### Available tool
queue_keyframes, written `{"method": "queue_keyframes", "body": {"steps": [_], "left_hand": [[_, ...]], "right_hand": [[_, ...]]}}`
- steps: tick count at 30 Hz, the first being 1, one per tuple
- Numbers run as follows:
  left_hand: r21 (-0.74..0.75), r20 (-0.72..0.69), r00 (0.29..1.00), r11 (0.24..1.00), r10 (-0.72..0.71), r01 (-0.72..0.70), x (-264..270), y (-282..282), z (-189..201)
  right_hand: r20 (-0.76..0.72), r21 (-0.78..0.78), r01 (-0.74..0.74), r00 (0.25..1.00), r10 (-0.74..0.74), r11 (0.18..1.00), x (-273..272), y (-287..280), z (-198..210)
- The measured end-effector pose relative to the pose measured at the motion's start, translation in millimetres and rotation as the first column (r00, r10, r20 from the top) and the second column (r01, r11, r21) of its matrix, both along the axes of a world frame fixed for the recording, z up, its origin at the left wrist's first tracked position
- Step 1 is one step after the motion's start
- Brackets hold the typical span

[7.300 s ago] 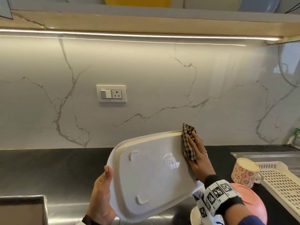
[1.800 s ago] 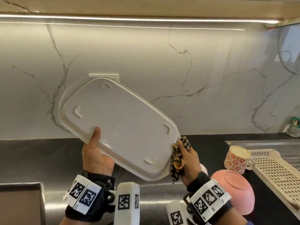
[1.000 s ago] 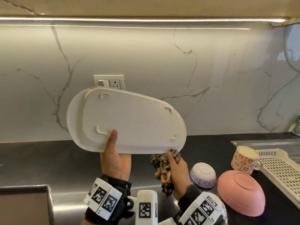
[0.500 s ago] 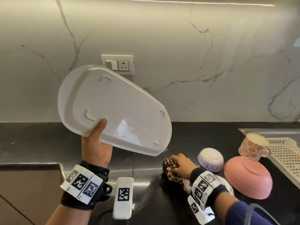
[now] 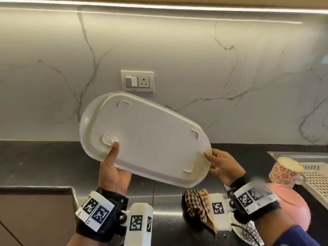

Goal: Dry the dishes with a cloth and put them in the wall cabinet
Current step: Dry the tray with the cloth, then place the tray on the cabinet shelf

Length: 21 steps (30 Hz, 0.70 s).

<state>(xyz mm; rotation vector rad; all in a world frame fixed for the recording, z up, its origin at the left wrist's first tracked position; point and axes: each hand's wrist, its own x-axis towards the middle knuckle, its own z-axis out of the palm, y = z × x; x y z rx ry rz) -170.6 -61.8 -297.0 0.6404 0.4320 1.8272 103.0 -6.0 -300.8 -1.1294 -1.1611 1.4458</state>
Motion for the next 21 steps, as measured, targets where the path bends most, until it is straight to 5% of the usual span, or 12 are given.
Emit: {"method": "queue_keyframes", "body": {"steps": [4, 7, 10, 12, 13, 15, 17, 18, 19, 21], "left_hand": [[-0.005, -0.073, 0.996, 0.999, -0.050, 0.050, -11.2, 5.5, 4.4], [-0.131, -0.173, 0.981, 0.989, -0.088, 0.066, -28.9, 8.5, 6.1], [-0.202, -0.286, 0.957, 0.979, -0.047, -0.012, -45.3, 9.7, 12.3], [-0.139, -0.374, 0.913, 0.963, 0.164, -0.229, -56.1, 10.6, 22.8], [-0.049, -0.505, 0.798, 0.912, 0.330, -0.408, -60.1, 9.9, 33.3], [0.323, -0.731, 0.319, 0.718, 0.603, -0.616, -66.6, 7.5, 53.7], [0.692, -0.662, -0.171, 0.507, 0.730, -0.514, -72.0, 3.3, 74.7], [0.798, -0.580, -0.341, 0.434, 0.740, -0.418, -73.4, 0.6, 84.4], [0.858, -0.510, -0.453, 0.398, 0.731, -0.324, -72.2, -2.3, 93.0], [0.909, -0.411, -0.559, 0.368, 0.720, -0.195, -67.1, -8.0, 108.3]], "right_hand": [[-0.201, 0.012, 0.005, 0.980, -0.002, 1.000, 1.1, -7.1, 9.2], [-0.283, 0.176, 0.002, 0.958, 0.049, 0.984, 5.5, -13.9, 27.9], [-0.197, 0.407, -0.065, 0.968, 0.157, 0.911, 4.6, -25.4, 63.8], [-0.050, 0.589, -0.095, 0.987, 0.154, 0.803, 2.9, -32.0, 89.0], [0.044, 0.669, -0.125, 0.991, 0.128, 0.733, 3.2, -33.6, 100.7], [0.203, 0.775, -0.197, 0.977, 0.058, 0.600, 7.0, -39.0, 120.4], [0.337, 0.827, -0.266, 0.940, -0.057, 0.496, 11.4, -45.7, 136.0], [0.397, 0.855, -0.298, 0.902, -0.167, 0.425, 13.6, -47.9, 142.9], [0.429, 0.878, -0.328, 0.862, -0.270, 0.349, 14.8, -50.0, 149.2], [0.435, 0.900, -0.381, 0.811, -0.392, 0.210, 19.1, -55.8, 163.4]]}}
